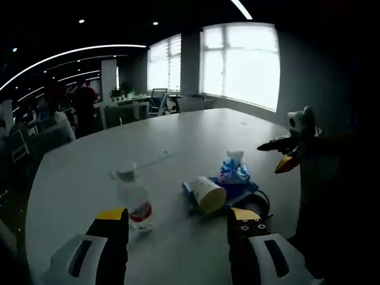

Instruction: Arrange the tabletop items into an orderly group along one side of the table until the central work area is clear of visible clutter.

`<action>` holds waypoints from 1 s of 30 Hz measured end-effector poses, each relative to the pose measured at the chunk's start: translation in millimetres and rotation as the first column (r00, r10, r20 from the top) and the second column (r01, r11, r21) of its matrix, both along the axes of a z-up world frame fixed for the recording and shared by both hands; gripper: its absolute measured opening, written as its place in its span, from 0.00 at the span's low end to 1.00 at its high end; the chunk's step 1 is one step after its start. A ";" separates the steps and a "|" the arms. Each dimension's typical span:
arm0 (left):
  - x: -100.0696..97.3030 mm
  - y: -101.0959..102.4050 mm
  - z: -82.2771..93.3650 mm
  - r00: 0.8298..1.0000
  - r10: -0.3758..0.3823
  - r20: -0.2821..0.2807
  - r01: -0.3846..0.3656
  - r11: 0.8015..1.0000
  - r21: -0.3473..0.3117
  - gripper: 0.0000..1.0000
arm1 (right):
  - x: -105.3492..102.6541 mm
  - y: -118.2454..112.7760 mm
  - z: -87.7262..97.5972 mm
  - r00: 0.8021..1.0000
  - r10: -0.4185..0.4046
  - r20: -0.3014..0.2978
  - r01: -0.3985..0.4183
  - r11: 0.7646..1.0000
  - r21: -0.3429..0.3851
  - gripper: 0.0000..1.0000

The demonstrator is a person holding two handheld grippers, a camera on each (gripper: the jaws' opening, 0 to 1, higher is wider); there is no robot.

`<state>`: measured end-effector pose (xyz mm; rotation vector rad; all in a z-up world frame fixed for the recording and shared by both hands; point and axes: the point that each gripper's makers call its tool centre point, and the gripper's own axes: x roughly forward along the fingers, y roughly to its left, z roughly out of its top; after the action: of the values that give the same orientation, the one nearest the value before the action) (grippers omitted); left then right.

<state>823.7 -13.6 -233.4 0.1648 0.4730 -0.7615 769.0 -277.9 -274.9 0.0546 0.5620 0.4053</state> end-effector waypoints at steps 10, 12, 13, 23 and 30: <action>-39.2 -13.5 -7.3 0.999 -0.004 -0.034 0.004 1.000 -0.007 0.83 | -8.9 -2.8 4.2 1.000 0.003 0.010 -0.003 1.000 0.004 1.00; -45.9 -16.5 -10.3 0.999 -0.023 -0.048 0.024 1.000 0.005 0.85 | -10.8 -3.7 4.1 1.000 0.006 0.016 -0.006 1.000 -0.005 1.00; -46.7 -16.8 -10.8 0.998 -0.027 -0.050 0.028 1.000 0.008 0.86 | -12.7 -3.6 4.0 1.000 0.015 0.018 -0.015 1.000 -0.012 1.00; -60.7 -27.0 -14.7 0.993 -0.049 -0.111 0.047 0.999 -0.027 0.99 | -19.0 3.0 15.4 0.998 0.040 0.040 -0.038 0.999 -0.038 1.00; -55.3 -17.7 -23.1 0.988 -0.048 -0.145 0.045 0.999 -0.019 1.00 | -18.5 5.8 23.9 0.999 0.027 0.031 -0.027 1.000 -0.011 1.00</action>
<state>768.4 -31.3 -256.5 0.1062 0.6031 -0.8262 750.5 -272.1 -251.0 0.0302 0.5343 0.4291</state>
